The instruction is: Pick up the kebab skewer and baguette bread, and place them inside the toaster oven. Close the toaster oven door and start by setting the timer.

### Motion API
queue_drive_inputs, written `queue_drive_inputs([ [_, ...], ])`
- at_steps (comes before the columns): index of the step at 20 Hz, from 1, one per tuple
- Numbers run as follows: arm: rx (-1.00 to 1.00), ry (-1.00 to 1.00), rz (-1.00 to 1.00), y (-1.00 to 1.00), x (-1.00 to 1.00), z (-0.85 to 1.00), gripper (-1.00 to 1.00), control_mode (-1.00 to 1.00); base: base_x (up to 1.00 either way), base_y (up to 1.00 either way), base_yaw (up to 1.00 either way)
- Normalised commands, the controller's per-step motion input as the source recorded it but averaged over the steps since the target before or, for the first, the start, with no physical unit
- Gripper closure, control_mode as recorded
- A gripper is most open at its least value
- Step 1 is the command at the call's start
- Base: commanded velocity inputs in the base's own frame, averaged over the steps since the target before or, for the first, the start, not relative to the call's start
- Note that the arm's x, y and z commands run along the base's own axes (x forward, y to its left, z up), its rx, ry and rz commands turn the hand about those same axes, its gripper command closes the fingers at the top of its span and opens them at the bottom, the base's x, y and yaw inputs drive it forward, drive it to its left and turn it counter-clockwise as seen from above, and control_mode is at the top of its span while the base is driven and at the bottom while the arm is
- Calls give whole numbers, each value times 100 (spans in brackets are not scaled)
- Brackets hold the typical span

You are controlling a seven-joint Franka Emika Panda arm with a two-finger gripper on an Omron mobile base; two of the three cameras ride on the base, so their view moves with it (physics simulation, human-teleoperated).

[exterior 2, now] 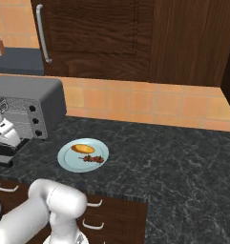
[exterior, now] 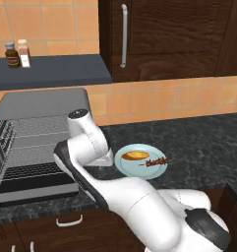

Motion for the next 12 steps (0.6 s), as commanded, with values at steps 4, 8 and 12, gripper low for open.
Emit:
queue_drive_inputs([
  [4,1,11,-2,-100,0,0,-100,-100,0,0,0],
  [8,-1,15,9,-100,12,1,-100,-100,0,0,0],
  [12,0,12,26,-96,19,0,-100,-100,0,0,0],
])
